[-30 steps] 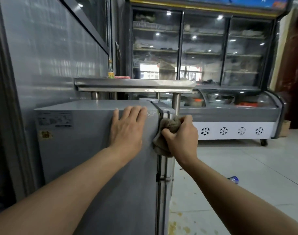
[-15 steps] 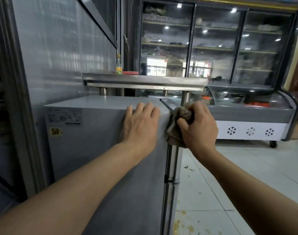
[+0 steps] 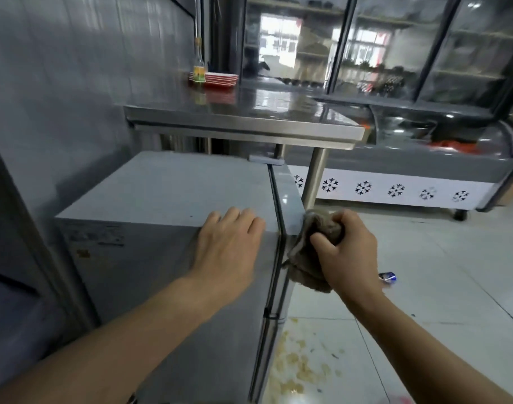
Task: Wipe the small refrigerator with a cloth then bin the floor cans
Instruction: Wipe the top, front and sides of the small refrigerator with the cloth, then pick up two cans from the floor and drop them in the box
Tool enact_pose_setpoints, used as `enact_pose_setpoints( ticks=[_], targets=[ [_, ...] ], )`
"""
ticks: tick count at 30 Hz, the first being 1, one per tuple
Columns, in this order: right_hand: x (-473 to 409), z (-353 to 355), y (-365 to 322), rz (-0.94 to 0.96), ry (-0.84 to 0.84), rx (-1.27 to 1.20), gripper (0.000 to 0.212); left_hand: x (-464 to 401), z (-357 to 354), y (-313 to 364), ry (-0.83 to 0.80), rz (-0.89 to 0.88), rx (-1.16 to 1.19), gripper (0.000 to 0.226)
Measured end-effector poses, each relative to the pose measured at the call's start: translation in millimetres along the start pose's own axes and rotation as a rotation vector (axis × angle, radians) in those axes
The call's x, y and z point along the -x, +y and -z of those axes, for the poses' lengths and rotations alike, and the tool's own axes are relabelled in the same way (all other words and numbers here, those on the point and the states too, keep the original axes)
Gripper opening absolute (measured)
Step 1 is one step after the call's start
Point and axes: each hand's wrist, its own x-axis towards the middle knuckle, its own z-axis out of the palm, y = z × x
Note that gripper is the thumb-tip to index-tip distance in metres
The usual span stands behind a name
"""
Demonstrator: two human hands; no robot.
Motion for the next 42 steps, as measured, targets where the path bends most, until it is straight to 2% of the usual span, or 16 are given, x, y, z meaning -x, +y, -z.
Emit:
enact_pose_setpoints(
  ticks=[4,8,11,19,23,25,29,34,42],
  targets=[
    [-11,18,-20,-0.114,-0.021,0.011,0.022,-10,16,-9,-0.194,-0.037,0.082,0.029],
    [-30,32,-51,-0.155,-0.186,0.091,0.032,-13,36,-23,-0.361,-0.044,0.149,0.037],
    [-42,35,-77,-0.12,-0.357,0.135,0.033,-17,60,-37,-0.462,-0.011,0.156,0.052],
    [-84,25,-138,0.011,-0.528,0.22,0.033,-28,124,-75,-0.667,0.202,0.14,0.071],
    [-110,4,-155,0.124,-0.574,0.219,0.025,-28,144,-89,-0.613,0.313,0.206,0.065],
    [-118,-12,-159,0.154,-0.583,0.233,0.028,-30,152,-93,-0.615,0.341,0.204,0.066],
    [-124,-40,-157,0.184,-0.68,0.295,0.047,-33,162,-94,-0.625,0.386,0.195,0.069],
    [-106,-41,-151,0.173,-0.982,0.46,0.078,-27,170,-81,-0.648,0.439,0.183,0.068],
    [-63,-2,-175,0.239,-1.046,0.408,0.085,10,206,-68,-0.656,0.559,0.228,0.067]
  ],
)
